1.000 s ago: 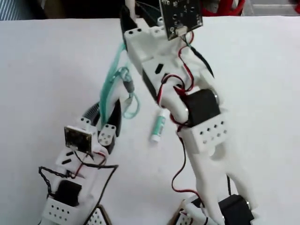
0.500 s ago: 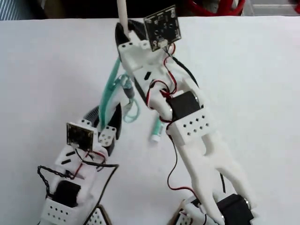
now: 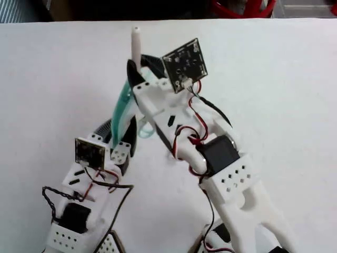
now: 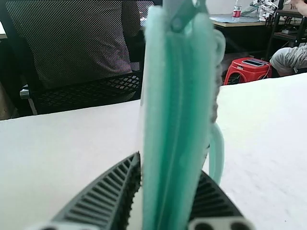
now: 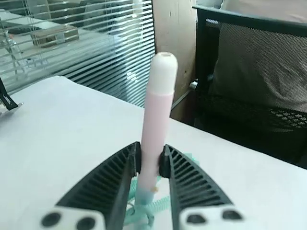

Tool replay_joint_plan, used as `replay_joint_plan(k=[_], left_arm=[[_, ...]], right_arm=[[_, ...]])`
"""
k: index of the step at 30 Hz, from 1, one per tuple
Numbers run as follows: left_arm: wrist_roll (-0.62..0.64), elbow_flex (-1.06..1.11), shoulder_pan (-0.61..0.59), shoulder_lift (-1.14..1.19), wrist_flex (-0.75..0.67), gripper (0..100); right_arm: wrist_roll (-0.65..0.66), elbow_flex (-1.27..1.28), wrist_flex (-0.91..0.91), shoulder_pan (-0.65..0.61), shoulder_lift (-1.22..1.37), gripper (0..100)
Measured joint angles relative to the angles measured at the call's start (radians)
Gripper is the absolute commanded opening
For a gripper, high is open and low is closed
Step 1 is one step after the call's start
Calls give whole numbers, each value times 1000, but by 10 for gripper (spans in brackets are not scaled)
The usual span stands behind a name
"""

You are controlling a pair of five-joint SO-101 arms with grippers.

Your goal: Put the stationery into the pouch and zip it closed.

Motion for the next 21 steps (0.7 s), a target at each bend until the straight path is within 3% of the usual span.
replay_joint_plan(k=[6, 14, 21], left_arm=[[0, 0, 0, 0, 0, 116], [0, 0, -14, 5, -12, 116], [0, 0, -61, 14, -31, 116]], right_arm=[[0, 0, 80, 2, -2, 265], [0, -9, 109, 5, -60, 245], [0, -64, 118, 160, -72, 244]])
